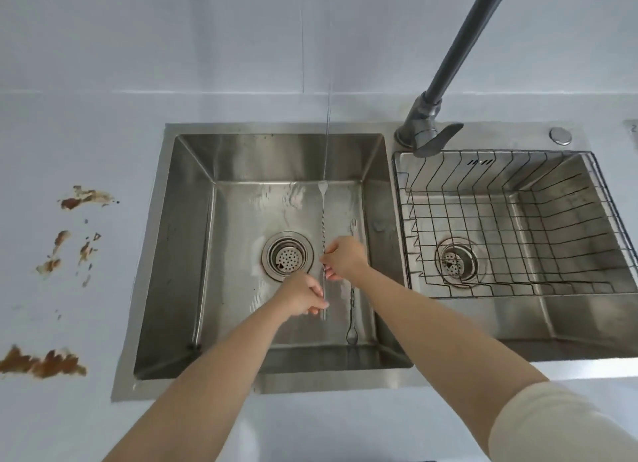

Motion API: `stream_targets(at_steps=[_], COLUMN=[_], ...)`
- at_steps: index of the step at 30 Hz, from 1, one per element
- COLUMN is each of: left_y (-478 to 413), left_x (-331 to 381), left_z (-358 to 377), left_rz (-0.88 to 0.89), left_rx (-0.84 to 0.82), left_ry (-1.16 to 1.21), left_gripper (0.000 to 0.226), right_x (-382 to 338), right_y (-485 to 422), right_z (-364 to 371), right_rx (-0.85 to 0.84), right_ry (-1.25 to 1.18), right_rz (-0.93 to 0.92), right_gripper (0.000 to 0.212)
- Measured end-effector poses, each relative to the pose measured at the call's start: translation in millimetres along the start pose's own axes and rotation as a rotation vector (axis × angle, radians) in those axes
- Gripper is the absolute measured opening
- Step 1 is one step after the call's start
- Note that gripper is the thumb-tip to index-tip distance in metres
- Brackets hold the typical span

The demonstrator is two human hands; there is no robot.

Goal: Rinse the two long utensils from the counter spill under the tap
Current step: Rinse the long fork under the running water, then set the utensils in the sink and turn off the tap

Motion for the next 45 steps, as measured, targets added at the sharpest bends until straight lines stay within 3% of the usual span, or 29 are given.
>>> stream_targets(at_steps=[6, 9, 13, 28, 30, 33, 38, 45], left_y=[-19.3, -23.0, -32.3, -47.7, -44.1, -36.5, -14.8, 26.3], left_x=[-21.1, -25.8, -33.4, -44.5, -41.9, -36.2, -9.5, 60.8], left_z=[25.5, 38.0, 49.0, 61.5, 61.3, 53.8, 15.1, -45.8], left_rz=[-0.034, -0.072, -0.092, -0.004, 0.021, 0.025, 0.061, 0.265], left_rx=[-0.093, -0.151, -0.162, -0.146, -0.136, -0.101, 0.008, 0.221], left_ry=[-0.183, -0.251, -0.38, -0.738, -0.762, -0.743, -0.626, -0.534], left_gripper=[0.01, 0.025, 0.028, 0.036, 0.032, 0.031, 0.04, 0.035], right_x=[45.5, 59.0, 66.1, 68.7, 66.3, 50.8, 11.0, -51.1], right_y=[-25.9, -30.9, -37.9, -35.5, -30.0, -15.8, 13.7, 61.4], right_z=[27.7, 35.5, 42.3, 51.6, 50.5, 41.9, 4.5, -67.6], right_rx=[-0.004, 0.026, 0.051, 0.033, 0.029, 0.019, 0.092, 0.248], right_ry=[0.093, 0.112, 0.194, 0.385, 0.397, 0.386, 0.348, 0.009], right_rz=[0.116, 0.134, 0.097, 0.09, 0.096, 0.071, 0.023, -0.141], right_gripper=[0.026, 0.024, 0.013, 0.034, 0.03, 0.007, 0.033, 0.055])
Point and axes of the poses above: each hand's wrist, its own y-axis away from the middle knuckle, its own z-axis out of the palm, x = y × z, the point moved 8 cm from there along -y, towards the middle knuckle, and after that the axes turned 3 degrees about x, right-handed, at the moved point
